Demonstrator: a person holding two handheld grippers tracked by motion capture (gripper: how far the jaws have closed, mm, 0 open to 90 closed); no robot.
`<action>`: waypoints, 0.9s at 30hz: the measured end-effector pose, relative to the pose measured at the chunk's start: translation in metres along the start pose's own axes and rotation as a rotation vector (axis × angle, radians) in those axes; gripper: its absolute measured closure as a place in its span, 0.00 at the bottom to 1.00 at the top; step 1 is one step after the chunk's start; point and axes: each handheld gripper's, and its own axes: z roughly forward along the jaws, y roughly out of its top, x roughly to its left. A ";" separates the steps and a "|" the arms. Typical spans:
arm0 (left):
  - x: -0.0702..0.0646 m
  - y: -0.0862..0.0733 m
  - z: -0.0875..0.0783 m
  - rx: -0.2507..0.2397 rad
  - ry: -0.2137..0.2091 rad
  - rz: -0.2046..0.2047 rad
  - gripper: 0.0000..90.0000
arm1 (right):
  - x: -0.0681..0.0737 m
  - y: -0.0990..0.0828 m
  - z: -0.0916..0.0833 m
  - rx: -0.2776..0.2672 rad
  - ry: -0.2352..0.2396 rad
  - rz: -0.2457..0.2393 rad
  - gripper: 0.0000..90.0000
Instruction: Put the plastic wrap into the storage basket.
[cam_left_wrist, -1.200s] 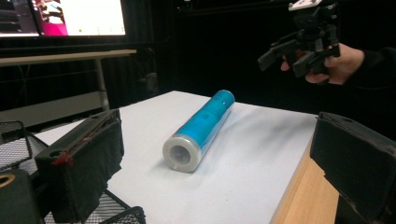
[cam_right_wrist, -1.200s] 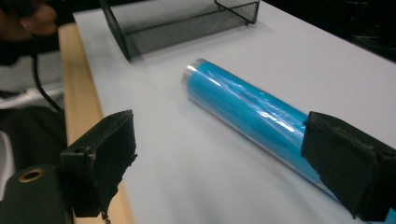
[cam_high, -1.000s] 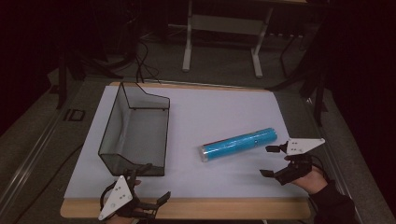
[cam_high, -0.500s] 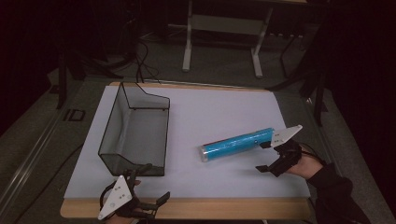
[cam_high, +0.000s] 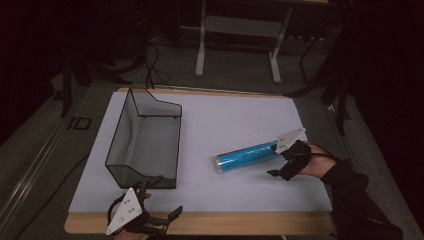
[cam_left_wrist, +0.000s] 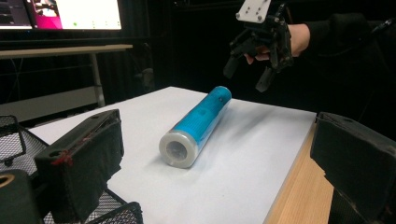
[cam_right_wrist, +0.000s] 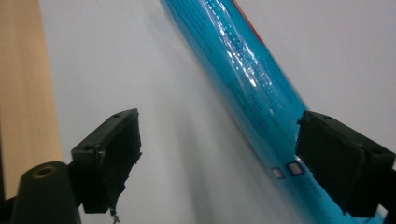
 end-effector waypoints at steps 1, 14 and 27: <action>0.000 0.000 0.000 0.000 0.000 -0.002 0.04 | -0.001 0.003 0.001 0.006 -0.013 -0.012 0.16; 0.000 -0.002 -0.001 0.015 0.008 -0.004 0.04 | -0.015 0.044 0.024 0.096 -0.014 -0.150 0.16; -0.002 -0.004 -0.004 0.026 0.023 -0.014 0.04 | -0.024 0.050 0.076 0.244 0.004 -0.236 0.19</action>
